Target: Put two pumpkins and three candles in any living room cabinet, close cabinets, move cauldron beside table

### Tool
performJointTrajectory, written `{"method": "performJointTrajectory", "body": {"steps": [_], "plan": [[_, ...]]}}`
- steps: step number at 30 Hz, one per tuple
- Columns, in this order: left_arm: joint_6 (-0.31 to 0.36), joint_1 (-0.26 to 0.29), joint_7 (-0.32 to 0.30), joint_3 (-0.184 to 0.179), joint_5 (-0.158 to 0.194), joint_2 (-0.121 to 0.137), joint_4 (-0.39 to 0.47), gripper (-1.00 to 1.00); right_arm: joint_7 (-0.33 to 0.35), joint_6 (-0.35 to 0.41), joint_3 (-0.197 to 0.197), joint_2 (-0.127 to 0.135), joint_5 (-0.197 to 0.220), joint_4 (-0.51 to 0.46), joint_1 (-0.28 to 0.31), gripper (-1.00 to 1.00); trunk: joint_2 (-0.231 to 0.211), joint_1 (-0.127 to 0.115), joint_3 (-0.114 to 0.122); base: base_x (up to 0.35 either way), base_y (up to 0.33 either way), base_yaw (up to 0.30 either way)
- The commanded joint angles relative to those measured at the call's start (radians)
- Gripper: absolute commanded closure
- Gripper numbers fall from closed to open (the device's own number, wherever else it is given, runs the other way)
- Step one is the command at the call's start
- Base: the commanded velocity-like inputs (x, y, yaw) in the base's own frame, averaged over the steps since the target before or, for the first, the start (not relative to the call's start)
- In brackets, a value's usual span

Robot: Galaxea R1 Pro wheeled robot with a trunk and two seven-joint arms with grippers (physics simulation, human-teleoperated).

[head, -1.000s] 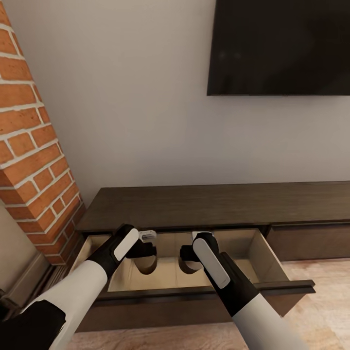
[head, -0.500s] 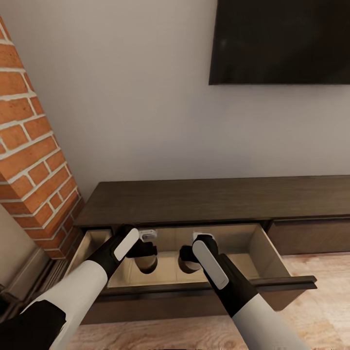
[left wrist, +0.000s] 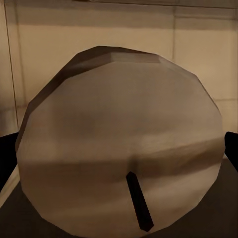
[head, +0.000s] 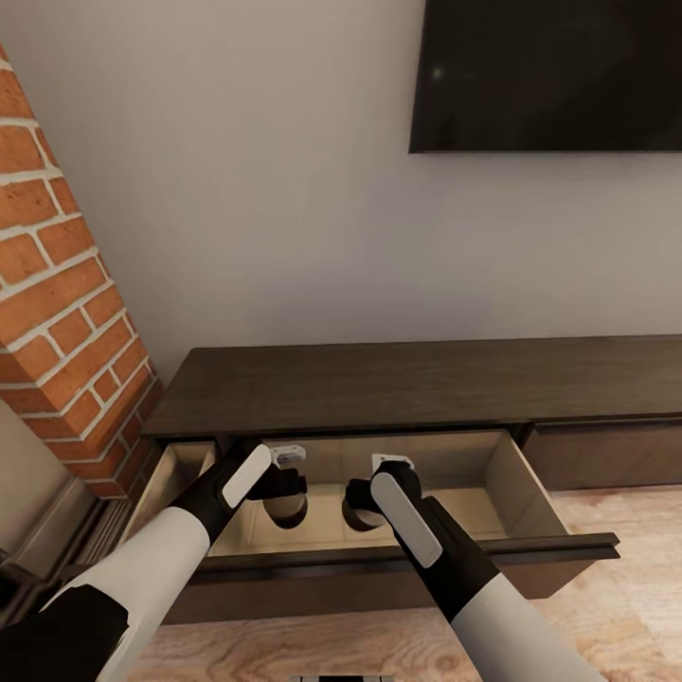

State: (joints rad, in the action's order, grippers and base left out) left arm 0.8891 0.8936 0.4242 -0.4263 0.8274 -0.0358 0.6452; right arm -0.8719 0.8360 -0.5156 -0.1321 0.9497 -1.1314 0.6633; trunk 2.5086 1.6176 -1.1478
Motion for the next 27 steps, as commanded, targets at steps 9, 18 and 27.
{"method": "performJointTrajectory", "body": {"steps": [9,18,27], "plan": [[0.001,0.001,0.007,-0.004,0.009,0.001,-0.002,1.00,-0.010,-0.008,-0.003,0.000,0.009,-0.001,0.001,1.00,0.000,0.000,-0.001,0.080,0.000,0.000],[0.002,0.001,0.007,-0.004,0.009,0.001,-0.004,1.00,-0.009,-0.009,-0.004,0.000,0.009,0.000,0.001,1.00,0.000,0.000,-0.001,0.087,0.000,0.000],[0.002,0.001,0.006,-0.004,0.009,0.001,0.004,1.00,-0.009,-0.009,-0.004,0.000,0.009,0.001,0.001,1.00,0.000,0.000,-0.001,0.024,0.000,0.000]]}}
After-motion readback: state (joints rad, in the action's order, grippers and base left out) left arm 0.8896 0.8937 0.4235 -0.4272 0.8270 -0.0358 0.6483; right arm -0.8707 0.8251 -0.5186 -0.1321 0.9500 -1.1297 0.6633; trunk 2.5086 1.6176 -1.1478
